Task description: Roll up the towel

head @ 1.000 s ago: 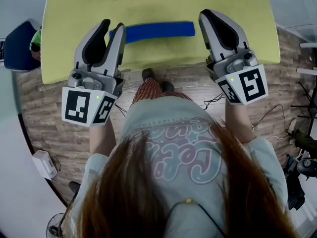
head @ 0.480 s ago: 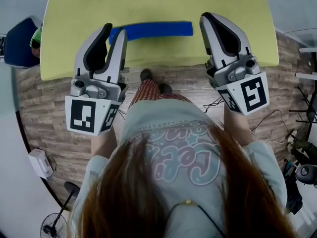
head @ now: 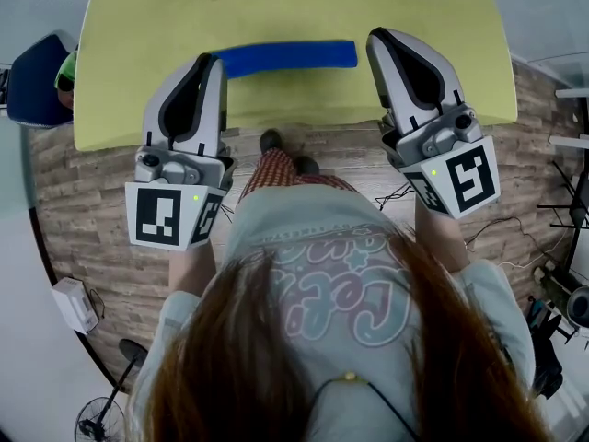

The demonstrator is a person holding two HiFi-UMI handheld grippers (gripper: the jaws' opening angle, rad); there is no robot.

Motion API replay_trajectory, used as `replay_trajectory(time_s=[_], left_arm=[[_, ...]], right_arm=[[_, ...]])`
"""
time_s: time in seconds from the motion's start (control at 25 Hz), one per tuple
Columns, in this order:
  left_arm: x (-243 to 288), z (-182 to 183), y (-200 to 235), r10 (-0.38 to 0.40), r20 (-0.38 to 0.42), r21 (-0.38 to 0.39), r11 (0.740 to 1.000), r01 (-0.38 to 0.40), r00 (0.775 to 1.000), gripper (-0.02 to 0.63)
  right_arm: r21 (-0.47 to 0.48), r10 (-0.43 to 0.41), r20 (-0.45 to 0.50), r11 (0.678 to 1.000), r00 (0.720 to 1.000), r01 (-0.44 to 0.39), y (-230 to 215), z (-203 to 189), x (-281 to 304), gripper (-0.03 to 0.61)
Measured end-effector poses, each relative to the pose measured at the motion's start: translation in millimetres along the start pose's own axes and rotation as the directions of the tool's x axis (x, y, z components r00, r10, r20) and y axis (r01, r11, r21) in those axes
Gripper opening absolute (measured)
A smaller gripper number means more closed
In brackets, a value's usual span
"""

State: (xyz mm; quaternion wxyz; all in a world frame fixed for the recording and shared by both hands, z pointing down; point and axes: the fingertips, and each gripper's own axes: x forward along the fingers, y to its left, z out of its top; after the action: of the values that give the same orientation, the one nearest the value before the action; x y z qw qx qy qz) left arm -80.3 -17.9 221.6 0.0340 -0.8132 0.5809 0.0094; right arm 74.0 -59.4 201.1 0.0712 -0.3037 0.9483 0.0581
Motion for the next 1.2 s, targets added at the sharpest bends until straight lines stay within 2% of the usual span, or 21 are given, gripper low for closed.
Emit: replay_trajectory(time_s=[0.2, 0.36, 0.56, 1.08, 1.2], left_arm=[[-2, 4, -1, -0.002, 0.004, -0.005, 1.000, 0.002, 1.000, 0.025], [-7, 7, 3, 0.017, 0.034, -0.047, 0.999, -0.015, 0.999, 0.023], [-11, 5, -1, 0.020, 0.042, 0.011, 1.000, -0.020, 0.999, 0.020], [-14, 3, -5, 0.034, 0.037, 0.005, 0.999, -0.034, 0.999, 0.018], [-14, 3, -5, 0.034, 0.042, 0.005, 0.999, -0.034, 0.999, 0.018]], right_arm=[[-0.005, -0.009, -0.018, 1.000, 1.000, 0.009, -3, -5, -1, 0.005], [-0.009, -0.013, -0.028, 1.000, 1.000, 0.012, -1, -7, -2, 0.005], [-0.001, -0.022, -0.032, 1.000, 0.999, 0.022, 0, -10, -6, 0.005], [0.031, -0.011, -0.041, 0.999, 0.999, 0.013, -2, -18, -14, 0.005], [0.014, -0.014, -0.045, 1.000, 0.999, 0.014, -2, -18, -15, 0.005]])
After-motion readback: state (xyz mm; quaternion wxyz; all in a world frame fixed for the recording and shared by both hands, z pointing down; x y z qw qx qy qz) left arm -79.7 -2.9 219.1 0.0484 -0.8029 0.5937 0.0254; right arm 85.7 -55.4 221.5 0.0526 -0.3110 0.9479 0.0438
